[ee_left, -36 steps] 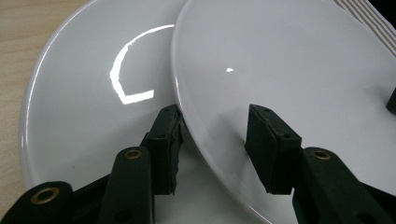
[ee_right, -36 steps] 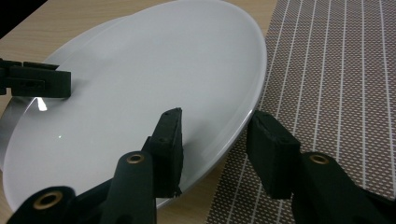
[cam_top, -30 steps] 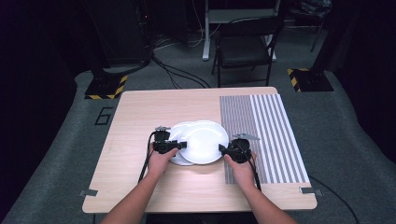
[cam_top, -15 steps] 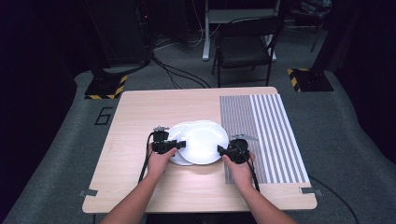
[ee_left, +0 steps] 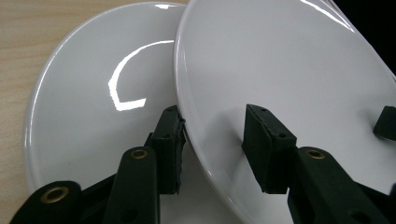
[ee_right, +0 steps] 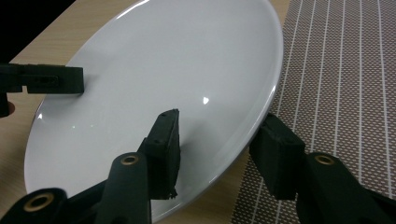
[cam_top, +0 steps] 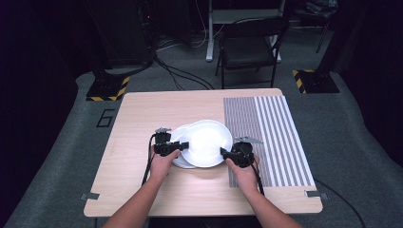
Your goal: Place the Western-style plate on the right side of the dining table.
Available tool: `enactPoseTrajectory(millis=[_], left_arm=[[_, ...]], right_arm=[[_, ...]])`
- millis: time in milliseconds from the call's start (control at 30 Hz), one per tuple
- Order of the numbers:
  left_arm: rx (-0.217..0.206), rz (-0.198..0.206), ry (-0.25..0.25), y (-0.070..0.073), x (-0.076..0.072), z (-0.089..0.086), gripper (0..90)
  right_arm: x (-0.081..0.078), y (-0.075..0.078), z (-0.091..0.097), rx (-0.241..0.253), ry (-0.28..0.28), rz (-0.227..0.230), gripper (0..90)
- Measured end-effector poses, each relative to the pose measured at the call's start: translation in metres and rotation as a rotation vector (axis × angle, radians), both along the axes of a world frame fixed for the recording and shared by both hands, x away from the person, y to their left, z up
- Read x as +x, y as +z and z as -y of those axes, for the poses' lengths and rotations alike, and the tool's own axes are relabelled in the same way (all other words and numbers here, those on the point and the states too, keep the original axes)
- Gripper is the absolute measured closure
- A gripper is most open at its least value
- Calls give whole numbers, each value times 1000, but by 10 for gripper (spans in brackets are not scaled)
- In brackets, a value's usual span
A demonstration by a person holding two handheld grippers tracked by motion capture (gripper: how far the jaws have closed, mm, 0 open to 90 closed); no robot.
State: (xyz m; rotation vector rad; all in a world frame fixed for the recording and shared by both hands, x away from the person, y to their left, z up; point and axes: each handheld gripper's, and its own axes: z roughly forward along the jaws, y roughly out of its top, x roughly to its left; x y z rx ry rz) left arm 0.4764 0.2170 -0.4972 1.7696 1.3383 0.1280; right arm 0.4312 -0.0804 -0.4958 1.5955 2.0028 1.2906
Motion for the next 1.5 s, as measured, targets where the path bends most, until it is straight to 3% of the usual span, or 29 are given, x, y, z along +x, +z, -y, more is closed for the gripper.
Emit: enactPoseTrajectory(millis=[300,1100,1500], left_arm=[[14,4,5,7,-4,6,584],[8,34,3,23,-2,17,584],[16,33,-34,27,3,32,585]], right_arm=[[1,2,6,26,-1,-15,521],[0,16,17,51,-13,18,522],[-2,17,29,62,-33,18,520]])
